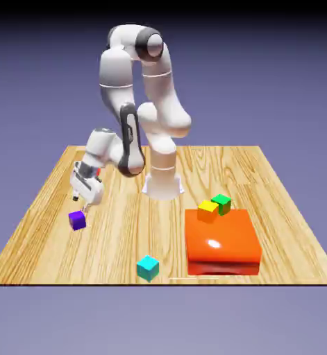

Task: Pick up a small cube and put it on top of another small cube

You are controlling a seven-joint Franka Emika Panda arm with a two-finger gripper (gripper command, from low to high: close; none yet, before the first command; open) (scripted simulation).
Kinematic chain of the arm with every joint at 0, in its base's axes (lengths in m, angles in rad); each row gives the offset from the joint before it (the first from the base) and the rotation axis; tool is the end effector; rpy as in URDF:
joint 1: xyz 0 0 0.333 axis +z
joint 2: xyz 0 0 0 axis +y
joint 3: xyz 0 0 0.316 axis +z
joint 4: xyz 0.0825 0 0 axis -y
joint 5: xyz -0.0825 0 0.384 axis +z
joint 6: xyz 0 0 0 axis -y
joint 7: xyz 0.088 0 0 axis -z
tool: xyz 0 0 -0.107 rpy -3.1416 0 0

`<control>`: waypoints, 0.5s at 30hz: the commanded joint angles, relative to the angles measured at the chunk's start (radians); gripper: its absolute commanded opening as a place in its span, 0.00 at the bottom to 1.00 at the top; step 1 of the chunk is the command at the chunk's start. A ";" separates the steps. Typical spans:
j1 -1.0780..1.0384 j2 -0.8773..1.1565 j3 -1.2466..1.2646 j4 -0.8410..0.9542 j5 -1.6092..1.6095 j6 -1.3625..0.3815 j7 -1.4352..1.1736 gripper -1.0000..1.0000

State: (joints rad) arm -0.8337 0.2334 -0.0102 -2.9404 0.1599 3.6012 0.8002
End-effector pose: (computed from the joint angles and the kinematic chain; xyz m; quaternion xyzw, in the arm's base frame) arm 0.2149 -0.2723 0.1741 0.6066 -0.7661 0.2110 0.0252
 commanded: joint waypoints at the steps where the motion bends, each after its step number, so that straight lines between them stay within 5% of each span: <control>1: -0.005 0.036 0.001 0.017 -0.007 0.019 0.004 0.50; 8: -0.036 0.276 0.011 0.132 -0.051 0.143 0.030 0.50; 9: -0.036 0.276 0.011 0.132 -0.051 0.143 0.030 0.00; 15: -0.012 0.095 0.004 0.046 -0.018 0.049 0.010 0.00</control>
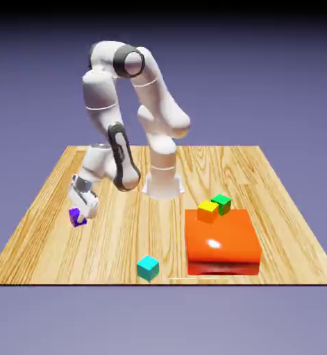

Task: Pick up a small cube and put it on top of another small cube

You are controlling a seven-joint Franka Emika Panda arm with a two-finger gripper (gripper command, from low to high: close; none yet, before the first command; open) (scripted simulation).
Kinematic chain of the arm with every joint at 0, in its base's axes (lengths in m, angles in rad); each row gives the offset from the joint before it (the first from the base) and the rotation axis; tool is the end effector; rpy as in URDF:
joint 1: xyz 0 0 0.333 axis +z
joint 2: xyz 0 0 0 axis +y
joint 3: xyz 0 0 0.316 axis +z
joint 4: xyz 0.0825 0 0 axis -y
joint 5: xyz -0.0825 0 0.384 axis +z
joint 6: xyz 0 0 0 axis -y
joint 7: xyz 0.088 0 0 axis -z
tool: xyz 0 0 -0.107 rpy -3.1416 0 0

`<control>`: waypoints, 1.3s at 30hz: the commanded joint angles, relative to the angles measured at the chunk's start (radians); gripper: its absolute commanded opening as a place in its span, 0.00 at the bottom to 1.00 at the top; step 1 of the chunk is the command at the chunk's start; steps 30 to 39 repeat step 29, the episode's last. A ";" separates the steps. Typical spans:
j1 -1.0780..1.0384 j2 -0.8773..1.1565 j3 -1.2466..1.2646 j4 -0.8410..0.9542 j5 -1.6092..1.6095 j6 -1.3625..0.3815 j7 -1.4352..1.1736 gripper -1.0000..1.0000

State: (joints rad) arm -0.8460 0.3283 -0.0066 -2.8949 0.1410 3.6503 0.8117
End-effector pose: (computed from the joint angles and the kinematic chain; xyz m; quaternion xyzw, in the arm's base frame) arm 0.2191 -0.2787 0.1553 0.6068 -0.7659 0.2110 0.0258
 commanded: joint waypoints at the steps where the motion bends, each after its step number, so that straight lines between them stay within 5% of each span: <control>1: 0.005 -0.036 -0.001 -0.017 0.008 -0.019 -0.005 0.00; 5: 0.017 -0.131 -0.005 -0.063 0.026 -0.068 -0.015 0.00; 17: 0.452 -0.173 0.242 0.211 -0.319 -0.389 0.021 0.00; 26: 0.668 0.072 0.057 0.324 -0.253 -0.252 -0.028 0.00; 27: 0.668 0.072 0.057 0.324 -0.253 -0.252 -0.028 1.00; 39: 0.638 0.036 0.085 0.308 -0.264 -0.273 -0.020 1.00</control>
